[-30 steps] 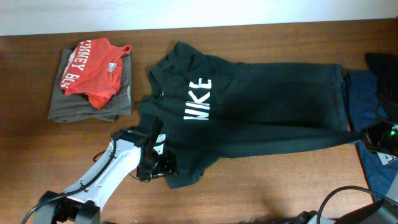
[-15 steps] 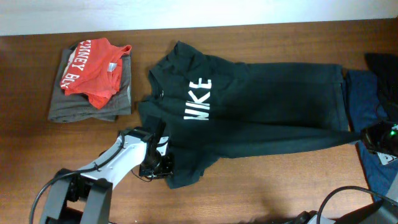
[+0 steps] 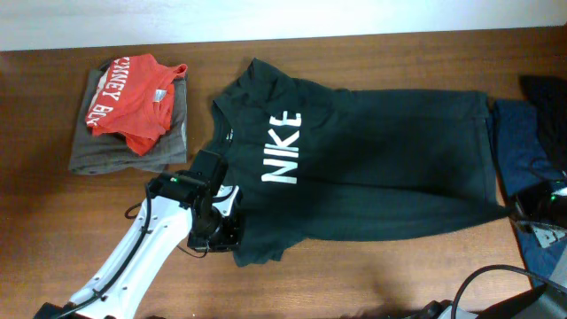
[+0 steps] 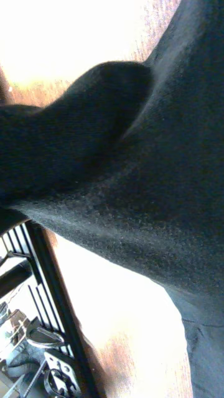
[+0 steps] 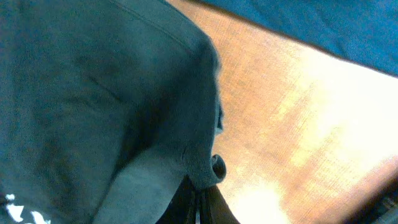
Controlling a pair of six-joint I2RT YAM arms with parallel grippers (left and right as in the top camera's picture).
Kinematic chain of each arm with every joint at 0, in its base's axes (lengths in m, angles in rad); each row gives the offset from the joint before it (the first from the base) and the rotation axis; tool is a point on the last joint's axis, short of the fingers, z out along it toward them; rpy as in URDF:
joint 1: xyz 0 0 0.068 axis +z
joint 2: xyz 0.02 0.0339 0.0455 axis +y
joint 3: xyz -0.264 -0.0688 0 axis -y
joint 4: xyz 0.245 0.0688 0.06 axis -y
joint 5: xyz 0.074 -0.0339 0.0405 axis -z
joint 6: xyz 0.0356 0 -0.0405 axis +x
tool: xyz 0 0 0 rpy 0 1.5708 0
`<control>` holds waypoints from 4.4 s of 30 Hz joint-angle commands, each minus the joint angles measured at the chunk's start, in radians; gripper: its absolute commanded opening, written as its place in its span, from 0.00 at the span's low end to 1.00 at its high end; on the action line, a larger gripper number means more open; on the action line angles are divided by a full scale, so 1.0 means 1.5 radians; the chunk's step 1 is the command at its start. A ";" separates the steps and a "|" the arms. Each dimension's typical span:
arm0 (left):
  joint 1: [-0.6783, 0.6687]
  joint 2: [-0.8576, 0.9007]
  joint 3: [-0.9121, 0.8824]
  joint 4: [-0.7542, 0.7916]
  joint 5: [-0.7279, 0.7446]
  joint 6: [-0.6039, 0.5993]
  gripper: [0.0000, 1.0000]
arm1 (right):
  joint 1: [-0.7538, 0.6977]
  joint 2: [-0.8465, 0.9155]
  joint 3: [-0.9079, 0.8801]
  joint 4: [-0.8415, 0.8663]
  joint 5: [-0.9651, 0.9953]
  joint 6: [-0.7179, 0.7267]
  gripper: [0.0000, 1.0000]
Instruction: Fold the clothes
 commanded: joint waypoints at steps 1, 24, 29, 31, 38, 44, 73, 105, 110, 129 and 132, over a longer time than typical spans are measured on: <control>0.005 -0.008 0.008 -0.005 0.007 0.013 0.01 | -0.001 -0.003 0.009 -0.010 0.068 -0.004 0.04; 0.005 -0.033 0.024 -0.031 -0.010 0.012 0.00 | 0.022 -0.003 0.009 -0.021 -0.059 -0.097 0.04; 0.021 -0.033 0.024 0.025 -0.010 0.004 0.00 | 0.068 -0.003 0.009 0.043 -0.057 -0.078 0.04; 0.043 -0.033 0.024 0.028 -0.010 0.003 0.00 | 0.075 -0.003 0.009 0.061 -0.052 -0.053 0.04; 0.158 -0.033 0.024 0.110 0.005 0.013 0.00 | 0.073 0.010 0.009 0.127 0.005 -0.014 0.04; 0.159 -0.026 0.024 0.156 0.012 0.013 0.00 | 0.077 0.044 0.009 0.179 -0.016 -0.014 0.04; 0.134 -0.020 0.023 -0.066 0.029 0.069 0.00 | 0.112 0.047 0.018 0.081 -0.040 -0.042 0.04; -0.063 0.081 -0.041 0.133 -0.043 0.083 0.49 | 0.112 0.035 0.019 0.098 -0.040 -0.041 0.04; -0.089 0.082 -0.051 0.162 -0.154 0.091 0.52 | 0.112 0.035 0.019 0.099 -0.040 -0.041 0.04; -0.171 0.188 -0.064 0.240 -0.151 0.132 0.42 | 0.112 0.035 0.019 0.100 -0.033 -0.041 0.04; -0.171 0.189 -0.063 0.242 -0.157 0.132 0.35 | 0.112 0.035 0.019 0.100 -0.033 -0.041 0.04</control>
